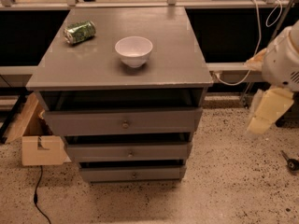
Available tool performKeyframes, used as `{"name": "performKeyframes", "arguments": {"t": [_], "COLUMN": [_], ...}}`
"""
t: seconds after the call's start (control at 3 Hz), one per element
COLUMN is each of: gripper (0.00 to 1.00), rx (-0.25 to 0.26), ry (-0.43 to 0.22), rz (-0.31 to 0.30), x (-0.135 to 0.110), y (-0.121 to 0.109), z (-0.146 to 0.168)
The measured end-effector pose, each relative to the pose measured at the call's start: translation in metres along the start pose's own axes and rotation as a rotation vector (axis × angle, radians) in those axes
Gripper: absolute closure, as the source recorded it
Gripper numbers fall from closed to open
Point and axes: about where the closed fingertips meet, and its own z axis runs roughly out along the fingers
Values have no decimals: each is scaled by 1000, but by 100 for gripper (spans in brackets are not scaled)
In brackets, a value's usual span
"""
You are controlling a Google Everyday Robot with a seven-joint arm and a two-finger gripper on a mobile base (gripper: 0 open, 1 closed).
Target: Open bottom drawer
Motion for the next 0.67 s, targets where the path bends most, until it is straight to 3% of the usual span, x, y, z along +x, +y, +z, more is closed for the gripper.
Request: {"name": "performKeyframes", "arguments": {"t": [0.67], "gripper": [0], "rx": [-225], "ry": [-121], "rz": [59], "x": [-21], "y": [62], "z": [156]}}
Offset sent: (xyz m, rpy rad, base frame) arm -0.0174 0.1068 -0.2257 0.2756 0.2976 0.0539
